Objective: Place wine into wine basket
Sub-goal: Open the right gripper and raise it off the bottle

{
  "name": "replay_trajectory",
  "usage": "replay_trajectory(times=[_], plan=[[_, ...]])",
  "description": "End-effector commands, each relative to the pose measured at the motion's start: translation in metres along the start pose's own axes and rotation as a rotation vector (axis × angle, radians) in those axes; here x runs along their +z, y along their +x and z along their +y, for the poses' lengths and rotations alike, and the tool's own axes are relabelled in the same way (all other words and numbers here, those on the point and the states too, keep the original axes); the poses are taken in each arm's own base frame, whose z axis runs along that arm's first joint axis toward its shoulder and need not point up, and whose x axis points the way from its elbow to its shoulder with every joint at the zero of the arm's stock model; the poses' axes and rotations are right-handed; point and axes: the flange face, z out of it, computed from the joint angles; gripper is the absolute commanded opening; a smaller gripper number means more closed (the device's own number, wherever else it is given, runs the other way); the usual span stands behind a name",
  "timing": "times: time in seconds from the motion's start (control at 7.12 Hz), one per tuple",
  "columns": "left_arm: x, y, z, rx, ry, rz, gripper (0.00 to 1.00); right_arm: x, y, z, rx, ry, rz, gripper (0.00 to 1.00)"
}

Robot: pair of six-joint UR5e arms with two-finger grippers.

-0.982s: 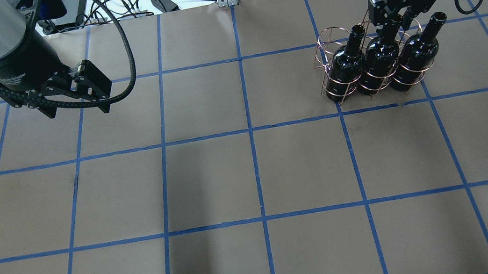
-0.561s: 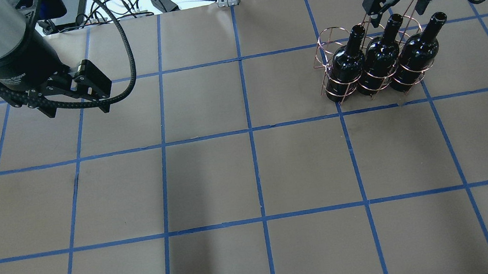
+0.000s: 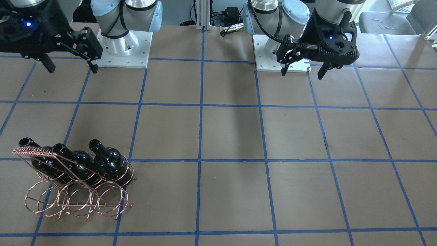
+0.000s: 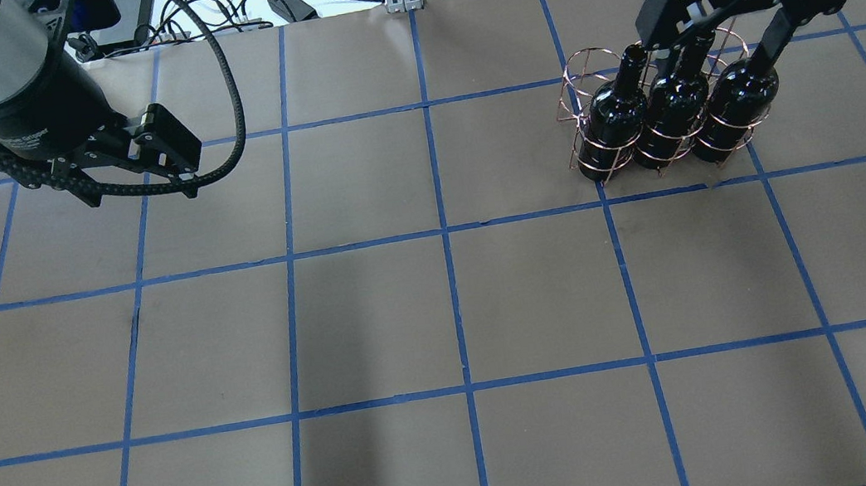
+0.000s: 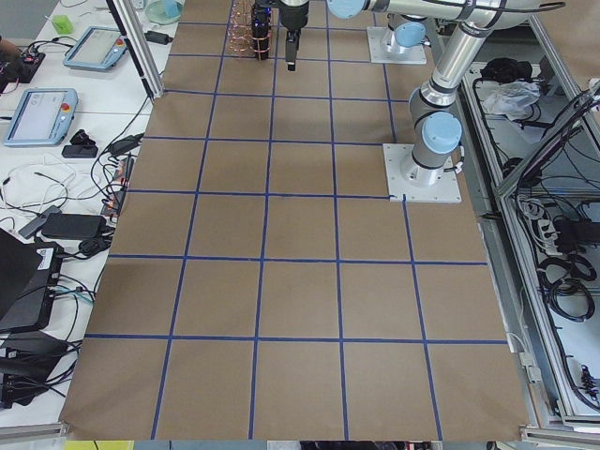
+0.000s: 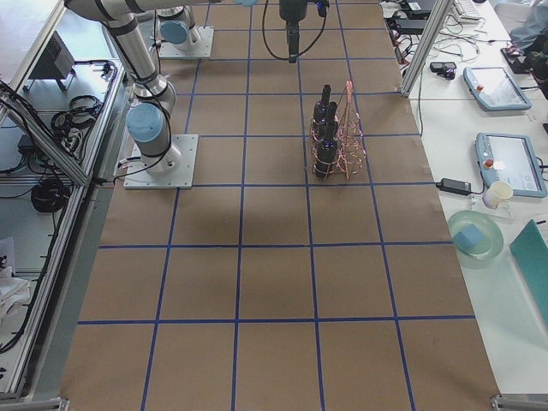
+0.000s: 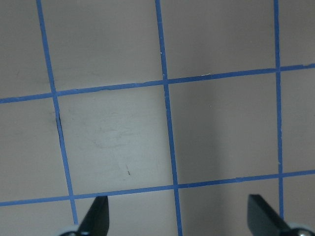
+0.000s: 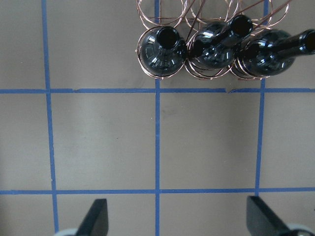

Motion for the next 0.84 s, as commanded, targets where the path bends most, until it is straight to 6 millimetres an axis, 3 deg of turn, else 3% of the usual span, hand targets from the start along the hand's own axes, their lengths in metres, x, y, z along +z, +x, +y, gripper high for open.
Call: replay_trajectory(times=[0.0,0.42,0.7], plan=[[-0.001,0.0,0.001,0.002,0.001,-0.001,1.0,0.007,-0.015,0.015,0.01,-0.013,-0.002,0.99],[0.0,0.0,0.0,0.008,0.0,-0.002,1.0,-0.002,-0.017,0.001,0.013,0.103,-0.017,0.96],[0.001,0.0,-0.001,0.007,-0.001,-0.004,1.0,0.001,-0.017,0.0,0.015,0.105,-0.014,0.99]])
